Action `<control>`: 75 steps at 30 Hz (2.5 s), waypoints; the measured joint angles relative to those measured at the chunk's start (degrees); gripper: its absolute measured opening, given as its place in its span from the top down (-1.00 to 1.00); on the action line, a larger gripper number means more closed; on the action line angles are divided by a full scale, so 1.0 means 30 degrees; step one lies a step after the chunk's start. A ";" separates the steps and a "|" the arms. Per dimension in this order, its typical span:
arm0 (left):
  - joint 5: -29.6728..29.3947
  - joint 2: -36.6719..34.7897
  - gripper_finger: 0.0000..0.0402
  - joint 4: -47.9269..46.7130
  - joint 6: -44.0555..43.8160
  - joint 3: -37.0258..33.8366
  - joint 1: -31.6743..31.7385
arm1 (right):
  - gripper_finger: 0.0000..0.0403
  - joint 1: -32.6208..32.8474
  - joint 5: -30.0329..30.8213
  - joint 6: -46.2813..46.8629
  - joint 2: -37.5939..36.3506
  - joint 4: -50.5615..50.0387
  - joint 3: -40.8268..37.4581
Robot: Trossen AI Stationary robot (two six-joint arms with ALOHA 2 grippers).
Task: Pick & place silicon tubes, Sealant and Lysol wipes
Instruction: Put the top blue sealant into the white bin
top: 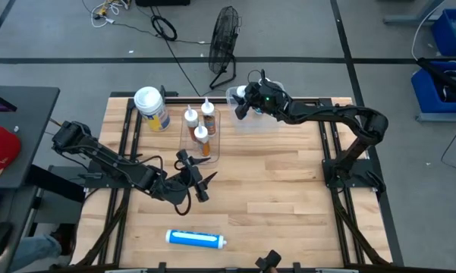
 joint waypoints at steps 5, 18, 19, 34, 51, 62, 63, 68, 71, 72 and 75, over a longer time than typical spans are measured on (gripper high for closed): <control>0.0007 0.0000 -0.26 -0.0088 0.0000 -0.0007 0.0000 | -0.07 0.0000 0.0007 -0.0092 -0.0028 0.0048 0.0031; 0.0000 0.0000 -0.26 -0.0346 -0.0104 -0.0007 0.0207 | -0.07 0.1420 0.1228 -0.0229 -0.1667 -0.1149 0.0109; 0.0002 0.0000 -0.26 -0.0398 -0.0127 -0.0007 0.0242 | -0.07 0.1577 0.1616 -0.0241 -0.1664 -0.1393 0.0109; 0.0007 0.0000 -0.26 -0.0504 -0.0144 -0.0007 0.0255 | -0.06 0.1983 0.7311 0.4305 -0.1456 -0.1335 -0.0753; 0.0005 0.0000 -0.26 -0.0544 -0.0066 -0.0007 0.0342 | -0.08 0.2120 0.8650 0.5224 -0.0640 0.2466 -0.2492; 0.0010 0.0000 -0.26 -0.0951 -0.0273 -0.0007 0.0452 | -0.08 0.1908 0.8616 0.4473 0.1268 0.0898 -0.0026; 0.0005 0.0000 -0.26 -0.0952 -0.0342 -0.0007 0.0452 | -0.08 0.1880 0.8662 0.4438 0.1464 0.0635 0.0195; 0.0007 0.0000 -0.26 -0.1218 -0.0503 -0.0007 0.0452 | -0.08 0.1742 0.8677 0.4347 0.2557 0.0271 0.1024; 0.0007 0.0000 -0.26 -0.1256 -0.0503 -0.0007 0.0452 | -0.08 0.1584 0.8543 0.4443 0.2871 0.0204 0.1151; 0.0007 0.0000 -0.26 -0.1273 -0.0503 -0.0007 0.0452 | -0.08 0.1526 0.8536 0.4513 0.2961 0.0201 0.1158; 0.0007 0.0000 -0.26 -0.1319 -0.0503 -0.0007 0.0452 | -0.08 0.1383 0.8536 0.4785 0.2996 0.0050 0.1180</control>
